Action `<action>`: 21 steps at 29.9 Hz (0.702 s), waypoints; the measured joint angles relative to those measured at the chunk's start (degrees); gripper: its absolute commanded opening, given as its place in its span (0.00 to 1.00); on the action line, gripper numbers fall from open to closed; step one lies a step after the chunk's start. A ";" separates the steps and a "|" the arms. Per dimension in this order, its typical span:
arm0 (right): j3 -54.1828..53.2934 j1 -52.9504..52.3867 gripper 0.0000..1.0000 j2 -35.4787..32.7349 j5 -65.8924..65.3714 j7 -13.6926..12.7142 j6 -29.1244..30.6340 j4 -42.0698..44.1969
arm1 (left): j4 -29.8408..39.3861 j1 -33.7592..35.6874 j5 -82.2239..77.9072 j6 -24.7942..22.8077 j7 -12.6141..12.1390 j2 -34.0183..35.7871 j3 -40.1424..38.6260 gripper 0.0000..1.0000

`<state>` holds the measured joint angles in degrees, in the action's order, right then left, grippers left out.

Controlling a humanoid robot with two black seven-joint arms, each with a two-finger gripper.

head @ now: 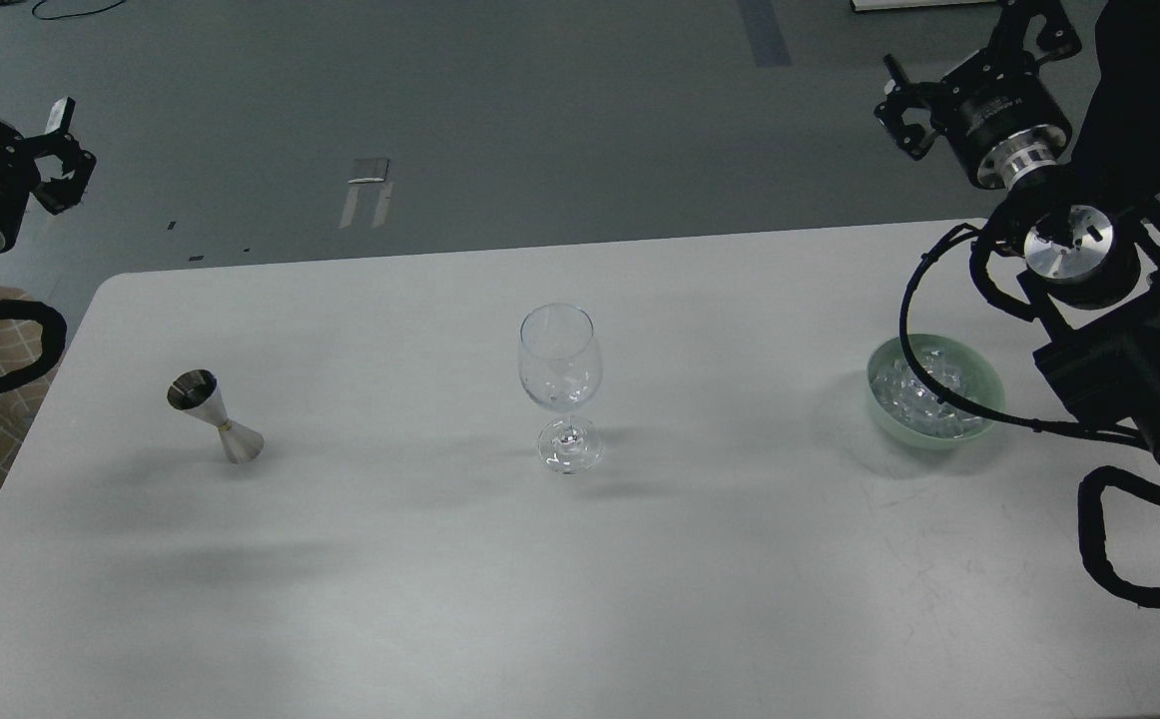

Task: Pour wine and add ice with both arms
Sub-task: 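Lower the left gripper from above toward the table near the jigger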

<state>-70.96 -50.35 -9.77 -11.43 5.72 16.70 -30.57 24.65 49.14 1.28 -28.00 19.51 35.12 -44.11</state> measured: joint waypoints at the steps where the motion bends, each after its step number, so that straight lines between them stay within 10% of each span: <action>1: -0.02 0.14 1.00 0.00 0.00 0.00 0.00 -0.03 | 0.69 -0.66 0.29 0.00 -0.02 0.14 -0.65 0.98; 21: -0.24 1.64 1.00 -0.49 0.01 0.11 0.00 0.16 | 25.46 -25.47 15.18 0.00 -1.03 17.90 -4.74 0.98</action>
<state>-71.20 -48.72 -10.26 -11.42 5.83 16.70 -30.41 50.11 23.67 16.45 -28.00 18.49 53.02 -48.85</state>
